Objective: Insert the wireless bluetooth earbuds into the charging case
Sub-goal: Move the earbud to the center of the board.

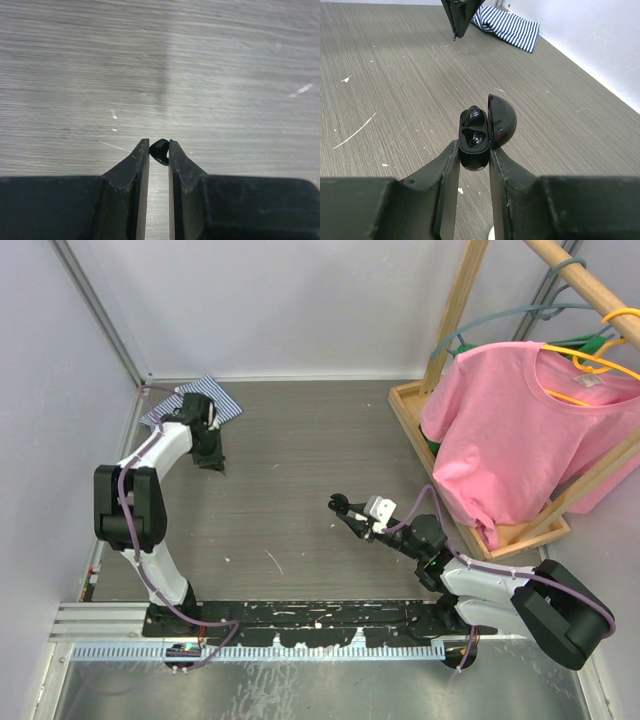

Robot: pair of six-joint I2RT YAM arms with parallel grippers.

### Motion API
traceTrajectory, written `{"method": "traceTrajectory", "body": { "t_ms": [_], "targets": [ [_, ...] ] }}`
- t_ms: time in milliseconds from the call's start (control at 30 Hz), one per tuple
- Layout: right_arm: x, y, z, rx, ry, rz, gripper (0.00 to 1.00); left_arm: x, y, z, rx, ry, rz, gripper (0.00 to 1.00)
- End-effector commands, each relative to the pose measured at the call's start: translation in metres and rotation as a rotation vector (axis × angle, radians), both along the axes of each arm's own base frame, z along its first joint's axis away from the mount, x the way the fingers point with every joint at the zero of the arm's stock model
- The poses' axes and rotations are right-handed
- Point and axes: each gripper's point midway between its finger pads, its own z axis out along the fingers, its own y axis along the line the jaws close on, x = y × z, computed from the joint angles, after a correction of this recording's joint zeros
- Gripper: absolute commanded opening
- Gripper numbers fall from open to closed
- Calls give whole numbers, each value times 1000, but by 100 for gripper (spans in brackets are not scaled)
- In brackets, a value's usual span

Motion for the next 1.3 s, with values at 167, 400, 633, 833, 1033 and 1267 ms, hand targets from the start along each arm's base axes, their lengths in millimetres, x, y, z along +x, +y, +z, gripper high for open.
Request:
{"method": "traceTrajectory", "body": {
  "t_ms": [167,400,633,833,1033,1267],
  "targets": [
    [5,2,33,59,-89,-12,2,-33,-83,12,-2,-67,-276,15],
    [5,7,27,41,-71,-3,2,-74,-141,-10,30,-55,-498,15],
    [4,8,26,36,-75,-2,2,-113,-170,-28,91,-7,-683,16],
    [5,7,26,32,-78,-7,2,-130,-177,-36,203,47,-802,17],
    [5,8,25,30,-75,-6,2,-131,-181,-39,221,53,-809,22],
    [5,8,25,30,-74,-9,2,-131,-189,-25,163,21,-715,37]
  ]
}}
